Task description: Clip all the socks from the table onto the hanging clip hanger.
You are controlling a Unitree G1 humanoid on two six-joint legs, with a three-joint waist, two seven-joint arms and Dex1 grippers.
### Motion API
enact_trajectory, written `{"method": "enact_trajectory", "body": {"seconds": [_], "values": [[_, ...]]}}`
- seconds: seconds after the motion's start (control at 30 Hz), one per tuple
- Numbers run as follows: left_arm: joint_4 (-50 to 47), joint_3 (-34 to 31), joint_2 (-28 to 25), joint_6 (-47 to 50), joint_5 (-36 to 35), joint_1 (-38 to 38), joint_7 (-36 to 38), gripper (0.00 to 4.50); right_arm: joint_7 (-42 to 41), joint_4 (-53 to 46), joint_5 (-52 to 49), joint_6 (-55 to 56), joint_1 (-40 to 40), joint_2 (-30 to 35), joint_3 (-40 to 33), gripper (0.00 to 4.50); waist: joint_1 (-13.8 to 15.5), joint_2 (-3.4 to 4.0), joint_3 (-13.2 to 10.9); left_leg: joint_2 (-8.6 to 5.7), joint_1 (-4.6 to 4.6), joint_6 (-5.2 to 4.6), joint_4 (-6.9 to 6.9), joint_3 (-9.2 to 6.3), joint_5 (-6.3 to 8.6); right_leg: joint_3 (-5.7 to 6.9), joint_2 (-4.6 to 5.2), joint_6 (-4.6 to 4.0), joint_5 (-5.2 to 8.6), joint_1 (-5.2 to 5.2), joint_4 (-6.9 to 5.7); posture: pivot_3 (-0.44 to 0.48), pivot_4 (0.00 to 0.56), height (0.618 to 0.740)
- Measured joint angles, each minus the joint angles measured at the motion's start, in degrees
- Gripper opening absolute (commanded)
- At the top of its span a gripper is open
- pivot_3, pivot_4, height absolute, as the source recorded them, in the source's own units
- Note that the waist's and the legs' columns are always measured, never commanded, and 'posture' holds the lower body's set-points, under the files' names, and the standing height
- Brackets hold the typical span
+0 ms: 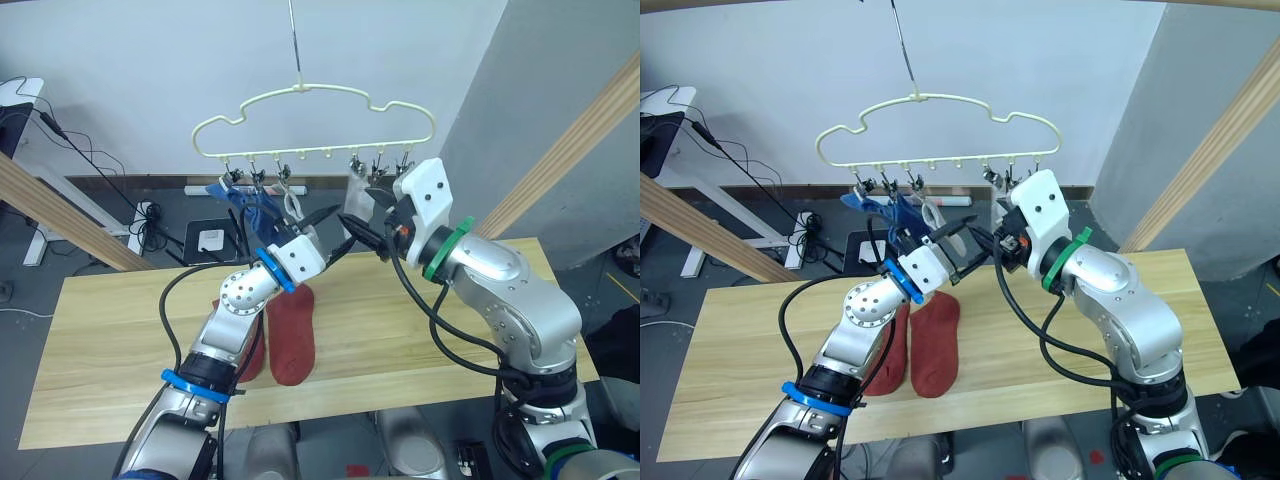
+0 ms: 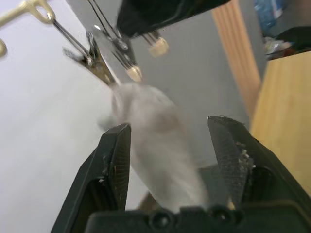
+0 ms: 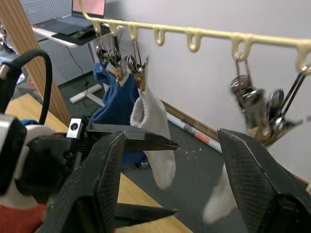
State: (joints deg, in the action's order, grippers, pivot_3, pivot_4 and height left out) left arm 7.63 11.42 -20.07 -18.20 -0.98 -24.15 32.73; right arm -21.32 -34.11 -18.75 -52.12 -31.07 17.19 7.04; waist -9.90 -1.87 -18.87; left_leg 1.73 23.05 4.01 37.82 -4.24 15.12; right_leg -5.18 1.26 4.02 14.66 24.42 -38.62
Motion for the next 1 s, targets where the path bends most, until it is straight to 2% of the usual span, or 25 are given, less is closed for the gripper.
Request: {"method": "enact_trajectory", "body": {"seconds": [0.23,0.33,0.5,0.87,0.97,1.0], "values": [[-11.8,-6.0,-5.0,14.6,-14.4,2.1,7.1,2.73,5.1,-1.4,0.0,1.8,2.5,-3.4,-4.1,3.16,0.0,0.0,0.0,0.01,-0.01,0.0,0.02,0.01,0.0,-0.03,-0.01,0.22,0.13,0.0,-0.01,-0.236,0.321,0.733],[-14.4,-8.1,-5.6,19.1,-16.8,1.1,7.0,2.78,6.3,-1.4,0.2,2.1,2.9,-4.0,-4.1,2.62,0.1,0.0,0.0,0.01,0.0,0.0,0.01,0.02,0.0,-0.04,-0.01,0.22,0.13,-0.01,0.02,-0.23,0.321,0.733],[-16.8,-8.7,-6.1,23.9,-18.2,0.1,7.2,2.78,8.1,0.2,1.9,3.2,2.8,-4.7,-3.4,2.62,0.2,0.0,0.0,0.01,0.01,0.0,-0.01,0.02,0.0,-0.04,-0.02,0.12,0.07,0.0,0.09,-0.224,0.319,0.733],[-16.8,-9.5,-6.0,24.1,-16.8,-1.0,6.7,2.78,12.3,8.9,7.0,7.2,-0.5,-6.5,-2.6,2.62,0.2,0.0,0.0,0.01,0.01,0.0,-0.03,0.06,0.0,-0.08,-0.02,0.01,0.0,0.0,0.13,-0.22,0.31,0.733],[-16.8,-9.5,-5.9,24.1,-16.5,-1.1,6.7,2.78,12.7,10.5,8.2,8.5,-1.8,-7.0,-2.5,2.01,0.2,0.0,0.0,0.01,0.01,0.0,-0.03,0.06,0.0,-0.09,-0.02,0.0,0.0,0.01,0.13,-0.217,0.308,0.733],[-16.8,-9.5,-5.9,24.1,-16.4,-1.2,6.7,2.78,12.8,10.9,8.5,9.0,-2.0,-7.2,-2.5,2.01,0.2,0.0,0.0,0.01,0.01,0.0,-0.03,0.05,0.0,-0.08,-0.02,0.01,0.0,0.01,0.13,-0.217,0.308,0.733]]}}
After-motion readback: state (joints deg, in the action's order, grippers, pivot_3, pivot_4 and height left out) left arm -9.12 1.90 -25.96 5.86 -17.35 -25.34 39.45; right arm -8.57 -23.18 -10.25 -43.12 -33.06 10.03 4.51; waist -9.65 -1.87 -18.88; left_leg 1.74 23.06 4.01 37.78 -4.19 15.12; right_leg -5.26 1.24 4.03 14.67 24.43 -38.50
